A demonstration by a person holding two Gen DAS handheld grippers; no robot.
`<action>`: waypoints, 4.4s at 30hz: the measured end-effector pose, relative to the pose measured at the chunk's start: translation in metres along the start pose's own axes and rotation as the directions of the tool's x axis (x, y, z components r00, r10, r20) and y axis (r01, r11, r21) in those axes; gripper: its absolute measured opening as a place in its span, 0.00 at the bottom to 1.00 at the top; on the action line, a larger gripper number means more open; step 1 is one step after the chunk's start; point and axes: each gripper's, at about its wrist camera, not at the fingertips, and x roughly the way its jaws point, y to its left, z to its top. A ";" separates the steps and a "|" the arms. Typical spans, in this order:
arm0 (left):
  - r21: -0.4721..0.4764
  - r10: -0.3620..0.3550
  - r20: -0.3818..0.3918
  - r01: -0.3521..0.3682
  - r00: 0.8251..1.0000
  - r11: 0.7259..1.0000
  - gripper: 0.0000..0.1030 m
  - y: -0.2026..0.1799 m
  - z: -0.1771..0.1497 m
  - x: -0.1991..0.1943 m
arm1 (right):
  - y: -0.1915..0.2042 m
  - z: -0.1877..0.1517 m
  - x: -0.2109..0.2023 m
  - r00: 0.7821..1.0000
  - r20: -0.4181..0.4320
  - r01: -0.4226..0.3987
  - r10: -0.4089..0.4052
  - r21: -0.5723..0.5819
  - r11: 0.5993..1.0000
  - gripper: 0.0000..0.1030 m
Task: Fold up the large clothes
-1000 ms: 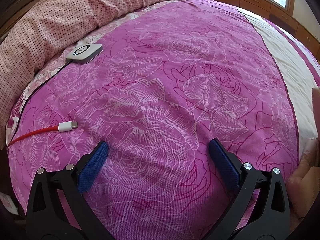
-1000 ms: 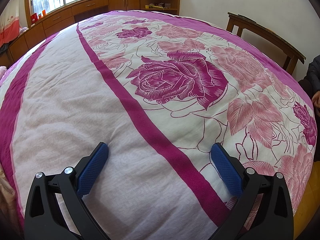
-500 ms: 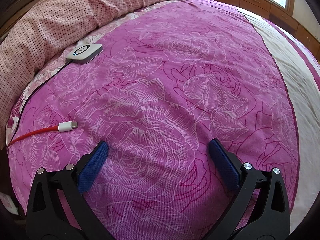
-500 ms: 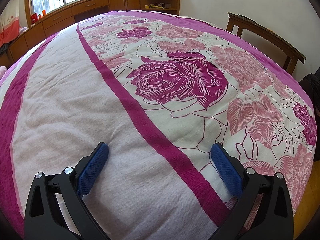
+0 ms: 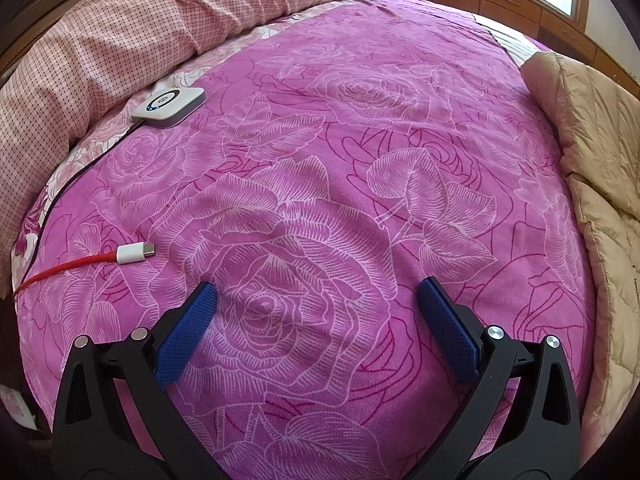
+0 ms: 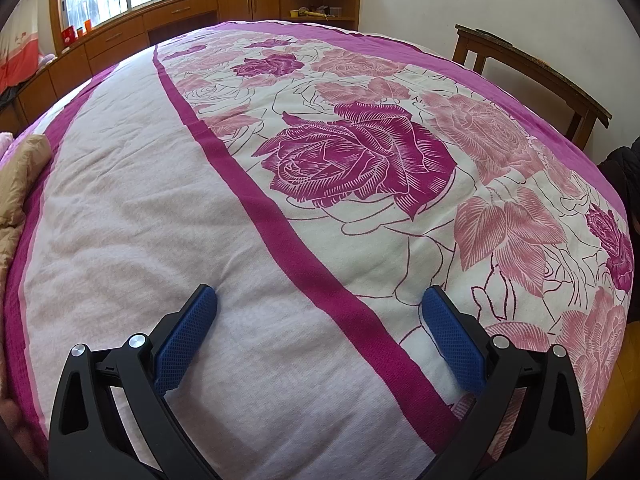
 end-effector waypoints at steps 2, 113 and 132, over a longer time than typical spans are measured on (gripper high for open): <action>0.000 0.000 0.000 0.000 1.000 1.000 0.97 0.000 0.000 0.000 | 0.000 0.000 0.000 1.000 0.000 0.000 0.000 0.000 1.000 0.96; 0.317 -0.475 -0.036 0.461 0.879 0.829 0.97 -0.189 -0.128 -0.145 | 0.000 0.000 0.000 1.000 0.006 0.006 -0.006 0.001 1.000 0.96; 0.337 -0.427 0.042 0.390 0.903 0.857 0.97 -0.192 -0.148 -0.149 | -0.022 -0.044 -0.102 0.982 -0.036 -0.189 0.186 -0.126 0.974 0.95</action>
